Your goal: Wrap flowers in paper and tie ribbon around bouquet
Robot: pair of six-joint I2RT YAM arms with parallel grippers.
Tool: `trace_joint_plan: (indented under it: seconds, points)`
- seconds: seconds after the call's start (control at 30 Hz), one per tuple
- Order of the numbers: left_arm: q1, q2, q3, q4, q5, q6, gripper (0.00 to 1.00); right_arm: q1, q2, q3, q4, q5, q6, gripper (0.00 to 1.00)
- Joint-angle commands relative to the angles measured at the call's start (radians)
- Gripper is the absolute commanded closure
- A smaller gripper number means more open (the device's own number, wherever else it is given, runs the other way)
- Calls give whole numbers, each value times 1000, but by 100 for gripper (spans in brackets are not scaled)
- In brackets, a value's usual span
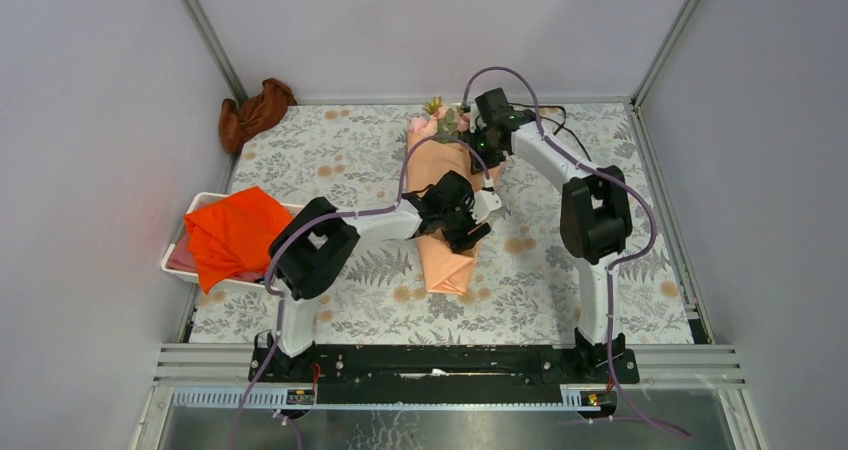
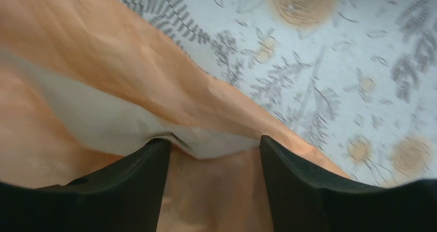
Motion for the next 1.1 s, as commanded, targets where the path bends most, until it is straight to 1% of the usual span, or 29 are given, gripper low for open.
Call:
trace_joint_plan:
  seconds: [0.0,0.07,0.13,0.17,0.23,0.27,0.3,0.37,0.4,0.43,0.47,0.57,0.63,0.77,0.87,0.93,0.97,1.0,1.03,1.07]
  points:
    - [-4,-115,72,-267,122,55,26,-88,-75,-73,115,-155,24,100]
    - [-3,-151,103,-359,170,83,23,-106,-73,-97,154,-192,24,100]
    - [-4,-177,139,-451,217,122,22,-118,-68,-117,179,-214,21,100]
    - [-4,-187,156,-495,238,138,22,-124,-66,-126,191,-220,20,100]
    - [-2,-207,185,-570,279,164,26,-136,-67,-144,216,-232,24,100]
    - [-1,-217,190,-581,284,168,32,-141,-66,-150,224,-243,27,100]
    - [1,-226,183,-562,272,161,40,-146,-64,-153,230,-251,28,100]
    - [0,-232,126,-440,195,112,61,-149,-58,-150,233,-270,27,100]
    - [-2,-223,97,-362,143,90,68,-149,-56,-149,236,-278,29,100]
    - [-6,-209,80,-306,102,86,72,-149,-54,-149,240,-284,29,100]
    - [-12,-183,73,-263,66,89,74,-151,-54,-150,243,-284,33,100]
    - [-34,-104,86,-211,-21,89,75,-155,-57,-158,255,-283,40,100]
    - [-57,-67,80,-183,-56,99,75,-160,-62,-167,266,-278,46,100]
    - [-126,-38,28,-138,-83,143,73,-171,-72,-180,299,-255,70,100]
    - [-183,-12,-7,-116,-114,188,69,-175,-84,-205,339,-231,104,100]
    - [-212,12,-24,-107,-145,208,67,-175,-94,-222,358,-195,121,95]
    - [-220,25,-33,-107,-157,215,67,-175,-100,-226,356,-141,130,91]
    - [-224,35,-38,-106,-165,219,66,-178,-101,-227,349,-107,140,83]
    - [-227,45,-47,-107,-170,220,65,-184,-105,-227,339,-41,151,77]
    - [-230,48,-55,-111,-168,224,65,-194,-108,-229,331,-9,162,73]
